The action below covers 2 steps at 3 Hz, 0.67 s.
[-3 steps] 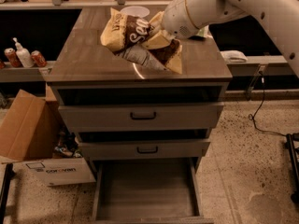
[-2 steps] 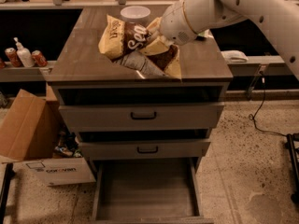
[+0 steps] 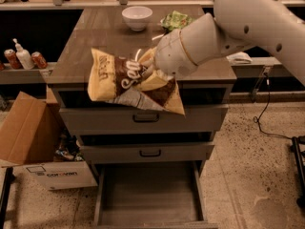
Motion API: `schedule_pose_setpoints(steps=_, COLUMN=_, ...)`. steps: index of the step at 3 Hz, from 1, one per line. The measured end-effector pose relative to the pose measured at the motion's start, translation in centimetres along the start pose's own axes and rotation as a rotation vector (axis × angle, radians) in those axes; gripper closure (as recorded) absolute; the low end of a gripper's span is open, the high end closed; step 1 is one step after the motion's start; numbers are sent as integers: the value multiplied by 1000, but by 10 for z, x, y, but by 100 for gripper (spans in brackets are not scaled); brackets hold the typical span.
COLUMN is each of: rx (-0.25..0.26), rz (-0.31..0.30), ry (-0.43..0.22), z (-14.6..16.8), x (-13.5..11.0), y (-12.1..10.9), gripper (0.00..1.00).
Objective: Place brown chip bag into bottom drawer
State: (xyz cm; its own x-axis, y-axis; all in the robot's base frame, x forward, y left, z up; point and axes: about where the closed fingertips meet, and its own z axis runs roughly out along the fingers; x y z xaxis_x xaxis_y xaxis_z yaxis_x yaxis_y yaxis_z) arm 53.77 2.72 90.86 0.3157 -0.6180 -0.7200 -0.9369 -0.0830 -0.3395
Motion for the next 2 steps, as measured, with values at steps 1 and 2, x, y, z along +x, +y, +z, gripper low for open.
schedule_pose_setpoints(steps=1, rx=-105, rz=65, ry=33, z=41, x=41, y=58, gripper=100)
schedule_pose_setpoints(steps=2, rx=-114, rz=67, ry=35, z=43, x=43, y=62, gripper=100)
